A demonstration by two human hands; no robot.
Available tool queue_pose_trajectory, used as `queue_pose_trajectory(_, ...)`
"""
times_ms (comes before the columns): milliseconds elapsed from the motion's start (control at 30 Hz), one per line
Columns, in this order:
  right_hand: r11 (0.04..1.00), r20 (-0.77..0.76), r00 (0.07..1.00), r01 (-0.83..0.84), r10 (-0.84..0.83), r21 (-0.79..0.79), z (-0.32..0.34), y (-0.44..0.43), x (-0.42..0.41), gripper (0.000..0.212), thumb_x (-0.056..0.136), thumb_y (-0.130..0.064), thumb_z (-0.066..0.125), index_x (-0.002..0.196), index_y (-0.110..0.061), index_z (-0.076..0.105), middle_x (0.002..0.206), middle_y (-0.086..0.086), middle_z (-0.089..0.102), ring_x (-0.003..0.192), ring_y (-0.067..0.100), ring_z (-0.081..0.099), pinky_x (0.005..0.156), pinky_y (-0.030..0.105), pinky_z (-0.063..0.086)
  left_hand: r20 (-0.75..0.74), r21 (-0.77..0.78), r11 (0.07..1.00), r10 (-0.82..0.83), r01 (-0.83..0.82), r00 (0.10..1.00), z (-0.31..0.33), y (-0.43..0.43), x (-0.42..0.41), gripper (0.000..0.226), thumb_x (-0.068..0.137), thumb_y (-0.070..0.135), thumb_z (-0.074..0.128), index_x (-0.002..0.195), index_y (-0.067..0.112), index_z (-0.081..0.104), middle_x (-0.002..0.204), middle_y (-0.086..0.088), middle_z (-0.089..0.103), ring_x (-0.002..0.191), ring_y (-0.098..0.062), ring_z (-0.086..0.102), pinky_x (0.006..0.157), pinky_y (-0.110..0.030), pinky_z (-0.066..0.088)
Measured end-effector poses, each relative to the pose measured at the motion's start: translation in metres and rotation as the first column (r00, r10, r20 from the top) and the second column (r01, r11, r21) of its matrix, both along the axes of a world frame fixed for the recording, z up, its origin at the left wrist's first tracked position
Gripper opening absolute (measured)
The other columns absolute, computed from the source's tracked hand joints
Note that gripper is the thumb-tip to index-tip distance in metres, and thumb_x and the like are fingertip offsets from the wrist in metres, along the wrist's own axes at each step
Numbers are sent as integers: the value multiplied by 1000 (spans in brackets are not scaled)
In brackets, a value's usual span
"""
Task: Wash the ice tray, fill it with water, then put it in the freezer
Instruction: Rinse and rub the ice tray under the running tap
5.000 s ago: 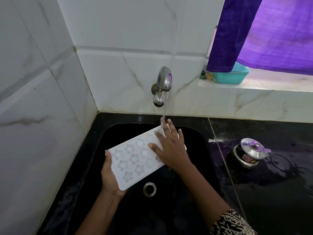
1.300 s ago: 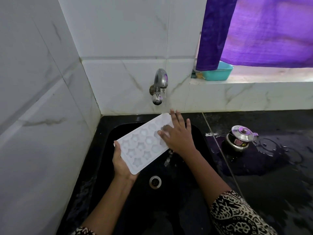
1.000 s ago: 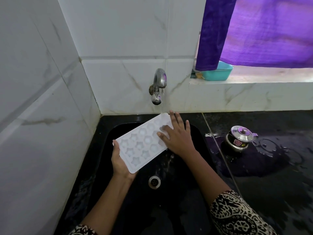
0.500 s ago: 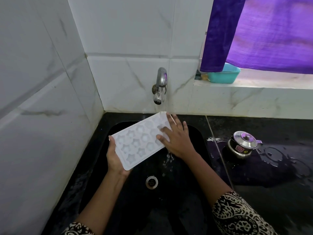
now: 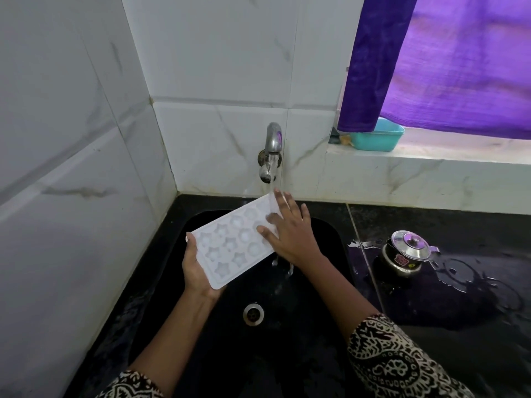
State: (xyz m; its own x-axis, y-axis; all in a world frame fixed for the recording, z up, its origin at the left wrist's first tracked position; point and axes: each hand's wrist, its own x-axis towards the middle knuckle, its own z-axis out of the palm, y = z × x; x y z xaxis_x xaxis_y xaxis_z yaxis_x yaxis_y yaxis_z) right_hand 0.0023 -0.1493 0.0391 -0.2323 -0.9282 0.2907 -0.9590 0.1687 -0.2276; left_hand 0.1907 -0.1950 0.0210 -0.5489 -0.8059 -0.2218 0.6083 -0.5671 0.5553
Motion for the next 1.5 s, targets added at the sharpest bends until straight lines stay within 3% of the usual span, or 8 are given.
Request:
queue_pose_trajectory(200, 1000, 47, 999, 4, -4, -1, 0, 5, -20, 72, 83, -68, 9, 110, -29, 64, 160, -2, 2, 146, 17, -8, 116, 53, 1, 14, -47, 999, -11, 12, 1000, -1, -2, 0, 80, 87, 69, 32, 138, 9, 47, 134, -20, 56, 117, -39, 58, 81, -49, 56)
queue_pose_trajectory(333, 1000, 3, 1000, -13, 13, -17, -1, 3, -3, 69, 85, -68, 14, 124, -26, 54, 159, -6, -5, 146, 14, -9, 114, 50, 0, 7, -17, 1000, 9, -8, 1000, 1, 1, -3, 82, 87, 71, 35, 140, 9, 44, 138, -21, 52, 124, -41, 52, 95, -54, 49)
queue_pose_trajectory(467, 996, 4, 998, -63, 63, 57, -1, 9, -16, 73, 83, -69, 8, 135, -34, 46, 159, -5, -8, 146, 15, -11, 115, 52, 1, 6, -23, 999, 23, -23, 1000, 2, -5, 3, 79, 87, 69, 32, 137, 10, 48, 132, -20, 58, 117, -40, 58, 81, -48, 56)
queue_pose_trajectory(700, 1000, -37, 999, -28, 28, 6, -3, 1, -4, 76, 84, -72, 12, 128, -25, 52, 158, -5, -7, 145, 13, -11, 114, 52, 3, 8, -21, 1000, 4, -4, 1000, 5, -4, -3, 78, 89, 67, 29, 135, 8, 49, 131, -22, 58, 114, -39, 60, 83, -49, 56)
queue_pose_trajectory(933, 973, 297, 952, 132, -71, -191, -6, 21, -22, 58, 84, -63, 28, 122, -30, 56, 159, -2, 9, 146, 18, 2, 112, 48, 13, 4, -50, 995, 89, -89, 996, 1, -9, 4, 70, 92, 66, 29, 116, 14, 69, 126, -17, 63, 110, -35, 64, 79, -46, 57)
queue_pose_trajectory(1167, 1000, 163, 987, 5, -6, 4, -17, 28, -8, 63, 81, -66, 26, 128, -33, 53, 160, -2, -1, 145, 16, -10, 114, 49, 6, -20, -30, 995, 92, -93, 996, -2, -7, 2, 69, 92, 66, 29, 112, 16, 72, 127, -17, 62, 110, -36, 63, 76, -45, 58)
queue_pose_trajectory(1300, 988, 118, 991, 46, -64, 151, -7, 15, -8, 45, 92, -56, 39, 123, -28, 56, 160, 0, 1, 146, 18, -9, 115, 53, 3, -21, -34, 996, 77, -78, 997, -3, -6, 1, 70, 92, 67, 29, 113, 15, 72, 129, -17, 60, 113, -37, 61, 80, -47, 57)
queue_pose_trajectory(1500, 997, 23, 1000, 0, -2, 71, -9, 8, 2, 75, 78, -72, 14, 118, -28, 60, 160, -2, -1, 146, 17, -9, 114, 52, 1, -45, -22, 993, 112, -113, 993, -7, -10, 3, 70, 91, 67, 30, 117, 14, 70, 130, -18, 60, 115, -38, 60, 82, -48, 56)
